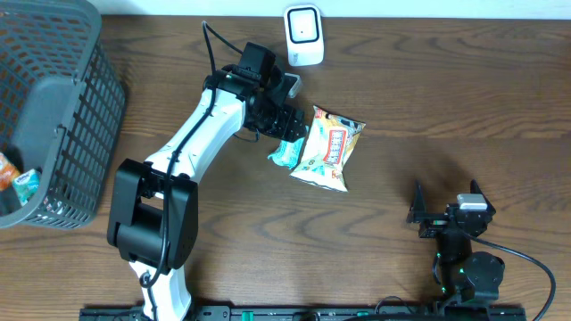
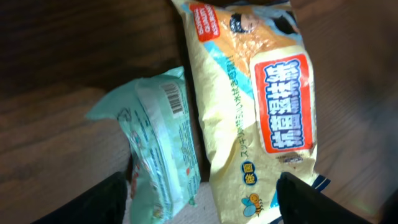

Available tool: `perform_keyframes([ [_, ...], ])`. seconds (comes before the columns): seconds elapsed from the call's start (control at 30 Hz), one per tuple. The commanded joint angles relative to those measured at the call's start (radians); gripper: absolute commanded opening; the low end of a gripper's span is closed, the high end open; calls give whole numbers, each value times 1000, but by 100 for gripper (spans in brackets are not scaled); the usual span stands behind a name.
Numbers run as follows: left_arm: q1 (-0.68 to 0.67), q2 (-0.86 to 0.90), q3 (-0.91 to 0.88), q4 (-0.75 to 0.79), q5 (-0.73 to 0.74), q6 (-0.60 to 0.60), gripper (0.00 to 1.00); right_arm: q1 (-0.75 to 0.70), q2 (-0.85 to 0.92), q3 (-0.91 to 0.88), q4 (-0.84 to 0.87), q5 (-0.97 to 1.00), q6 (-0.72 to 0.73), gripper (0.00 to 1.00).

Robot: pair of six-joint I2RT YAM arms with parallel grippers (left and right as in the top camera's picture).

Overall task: Scan the item barcode
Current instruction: 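Carry the green packet to the table beside the yellow bag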

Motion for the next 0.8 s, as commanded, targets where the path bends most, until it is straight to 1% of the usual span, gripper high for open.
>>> perform_keyframes([
  [0.0, -1, -13, 7, -21, 7, -22, 76, -8, -5, -2, -5, 5, -8, 99],
  [0.07, -1, -19, 7, -43, 14, -26, 77, -8, -5, -2, -5, 5, -8, 99],
  [0.17, -1, -21, 7, -82, 14, -76, 77, -8, -5, -2, -5, 5, -8, 99],
  [0.3, -1, -21, 7, -129, 14, -78, 77, -8, -5, -2, -5, 5, -8, 99],
  [0.5, -1, -21, 7, -173, 14, -196, 76, -8, -5, -2, -5, 5, -8, 99],
  [0.77, 6, -53, 24, -192, 14, -198, 76, -8, -5, -2, -5, 5, -8, 99],
])
